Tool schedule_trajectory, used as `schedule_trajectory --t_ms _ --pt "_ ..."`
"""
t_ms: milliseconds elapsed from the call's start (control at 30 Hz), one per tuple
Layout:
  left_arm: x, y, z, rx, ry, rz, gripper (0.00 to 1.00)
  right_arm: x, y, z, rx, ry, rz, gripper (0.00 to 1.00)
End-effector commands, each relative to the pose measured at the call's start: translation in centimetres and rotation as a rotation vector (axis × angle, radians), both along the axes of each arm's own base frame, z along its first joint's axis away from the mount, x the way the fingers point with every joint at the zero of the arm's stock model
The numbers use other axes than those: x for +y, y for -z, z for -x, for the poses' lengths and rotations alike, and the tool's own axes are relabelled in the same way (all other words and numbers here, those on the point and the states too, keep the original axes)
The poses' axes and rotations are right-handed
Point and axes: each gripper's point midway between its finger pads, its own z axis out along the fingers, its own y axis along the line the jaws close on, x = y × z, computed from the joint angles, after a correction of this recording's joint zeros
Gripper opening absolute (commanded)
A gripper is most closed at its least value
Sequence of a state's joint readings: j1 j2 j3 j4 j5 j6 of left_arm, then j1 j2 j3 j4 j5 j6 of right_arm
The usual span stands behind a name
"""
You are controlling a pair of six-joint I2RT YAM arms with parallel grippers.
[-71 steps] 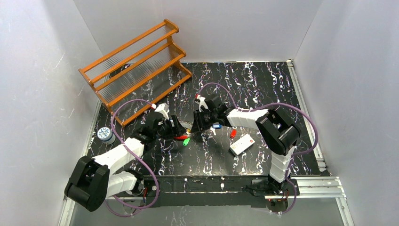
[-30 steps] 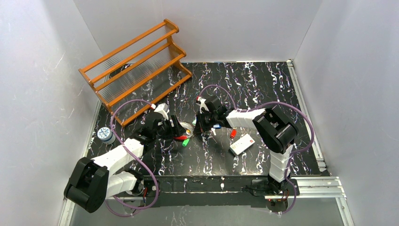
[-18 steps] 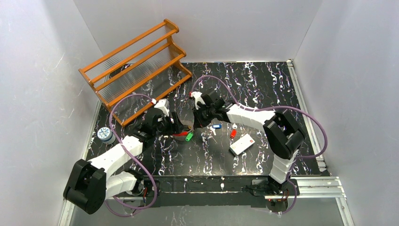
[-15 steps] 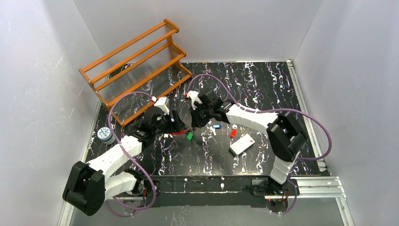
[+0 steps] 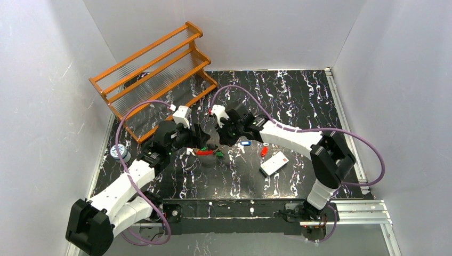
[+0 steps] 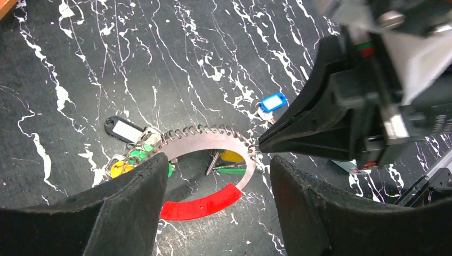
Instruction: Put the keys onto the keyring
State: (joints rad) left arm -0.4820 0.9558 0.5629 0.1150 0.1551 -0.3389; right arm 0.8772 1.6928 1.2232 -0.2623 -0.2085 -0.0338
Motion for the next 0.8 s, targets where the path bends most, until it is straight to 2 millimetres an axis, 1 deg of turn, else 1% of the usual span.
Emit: schedule_trajectory --t_ms 0,100,233,300,333,400,467,567,767 --pt "-0.2 -0.1 0.4 -0.023 0.028 0.008 0.68 -0.2 1.7 -0.5 0.027 0.048 0.023 0.01" --pt "-0.1 0.6 0.4 0.006 0.012 0.008 0.68 -0.4 2.5 -1.6 0.041 0.127 0.048 0.01" --pt "0.2 1.5 0.3 0.044 -0.015 0.001 0.68 -1.6 3.2 -3.7 0.071 0.256 0.079 0.02" --pt "0.3 2.0 0.3 0.06 -0.03 0.002 0.68 -2.4 3.3 -4.5 0.105 0.312 0.074 0.1" --pt "0.3 2.2 0.4 0.068 -0.036 0.004 0.68 -2.8 3.2 -4.8 0.121 0.328 0.065 0.17" --pt "0.4 2.8 0.5 0.085 -0.047 0.008 0.68 -3.3 3.2 -5.0 0.151 0.34 0.036 0.33" --pt "0.5 3.3 0.7 0.097 -0.052 0.012 0.68 -3.8 3.2 -4.9 0.18 0.346 0.01 0.38" --pt "0.6 4.0 0.9 0.118 -0.063 0.02 0.68 -4.2 3.4 -4.3 0.241 0.34 -0.037 0.39" --pt "0.3 5.7 1.3 0.181 -0.078 0.049 0.68 -4.9 4.4 -3.0 0.415 0.338 -0.127 0.39"
